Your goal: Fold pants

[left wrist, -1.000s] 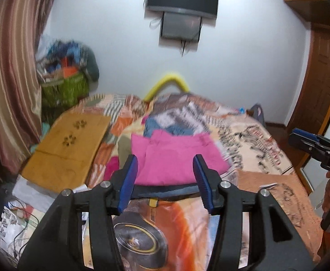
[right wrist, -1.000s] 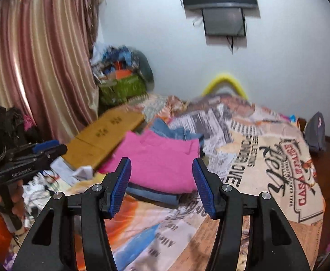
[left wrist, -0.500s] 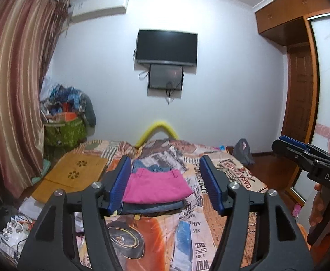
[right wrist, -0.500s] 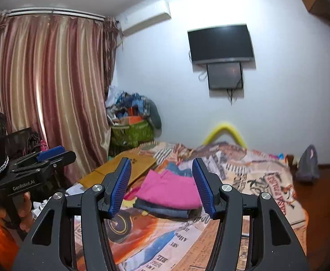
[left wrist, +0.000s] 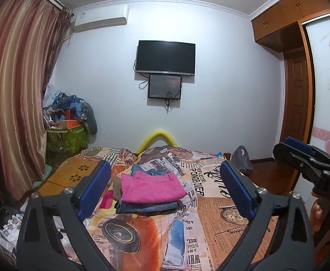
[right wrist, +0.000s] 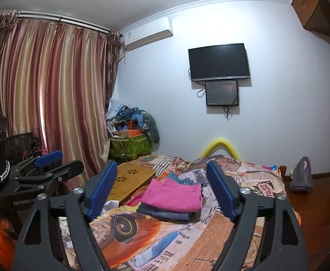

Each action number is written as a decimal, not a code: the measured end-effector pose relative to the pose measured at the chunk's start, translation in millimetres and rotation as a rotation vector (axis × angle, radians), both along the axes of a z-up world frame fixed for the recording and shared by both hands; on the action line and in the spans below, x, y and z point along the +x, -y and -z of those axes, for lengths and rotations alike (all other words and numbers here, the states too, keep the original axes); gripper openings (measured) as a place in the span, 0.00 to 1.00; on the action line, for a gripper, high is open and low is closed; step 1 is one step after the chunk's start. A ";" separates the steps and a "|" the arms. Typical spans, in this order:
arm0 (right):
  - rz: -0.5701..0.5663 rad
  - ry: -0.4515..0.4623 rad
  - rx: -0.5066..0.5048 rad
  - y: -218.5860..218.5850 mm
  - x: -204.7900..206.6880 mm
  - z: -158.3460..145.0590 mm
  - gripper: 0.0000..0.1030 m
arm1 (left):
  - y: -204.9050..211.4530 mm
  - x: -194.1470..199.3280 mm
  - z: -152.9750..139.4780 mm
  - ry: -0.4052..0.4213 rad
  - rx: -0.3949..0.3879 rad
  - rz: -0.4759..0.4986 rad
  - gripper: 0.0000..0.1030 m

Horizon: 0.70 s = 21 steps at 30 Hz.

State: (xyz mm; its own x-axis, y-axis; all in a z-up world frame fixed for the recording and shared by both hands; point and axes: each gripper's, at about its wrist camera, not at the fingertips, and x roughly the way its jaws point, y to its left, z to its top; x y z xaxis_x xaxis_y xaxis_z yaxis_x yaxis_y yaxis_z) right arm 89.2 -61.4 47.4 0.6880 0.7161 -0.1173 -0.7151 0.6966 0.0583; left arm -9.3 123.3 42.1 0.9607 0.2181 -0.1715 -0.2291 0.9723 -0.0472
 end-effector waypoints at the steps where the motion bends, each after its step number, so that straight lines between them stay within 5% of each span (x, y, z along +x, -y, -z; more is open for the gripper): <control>1: 0.009 0.002 0.002 0.5 -2.0 0.4 0.84 | 0.6 -1.0 0.5 0.001 0.006 -0.003 0.98; 6: 0.033 0.001 -0.002 2.5 -6.4 4.9 0.96 | 5.3 -2.8 4.0 0.007 0.024 -0.005 0.99; 21: 0.048 -0.004 -0.015 2.6 -12.3 11.2 0.98 | 12.0 -5.8 11.2 0.014 0.042 -0.004 1.00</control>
State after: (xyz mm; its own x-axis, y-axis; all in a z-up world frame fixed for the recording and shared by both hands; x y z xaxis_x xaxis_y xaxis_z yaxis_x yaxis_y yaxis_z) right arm 76.9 -63.9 36.2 0.7213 0.6803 -0.1304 -0.6805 0.7311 0.0500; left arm -15.1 111.2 30.9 0.9621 0.2284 -0.1488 -0.2323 0.9726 -0.0092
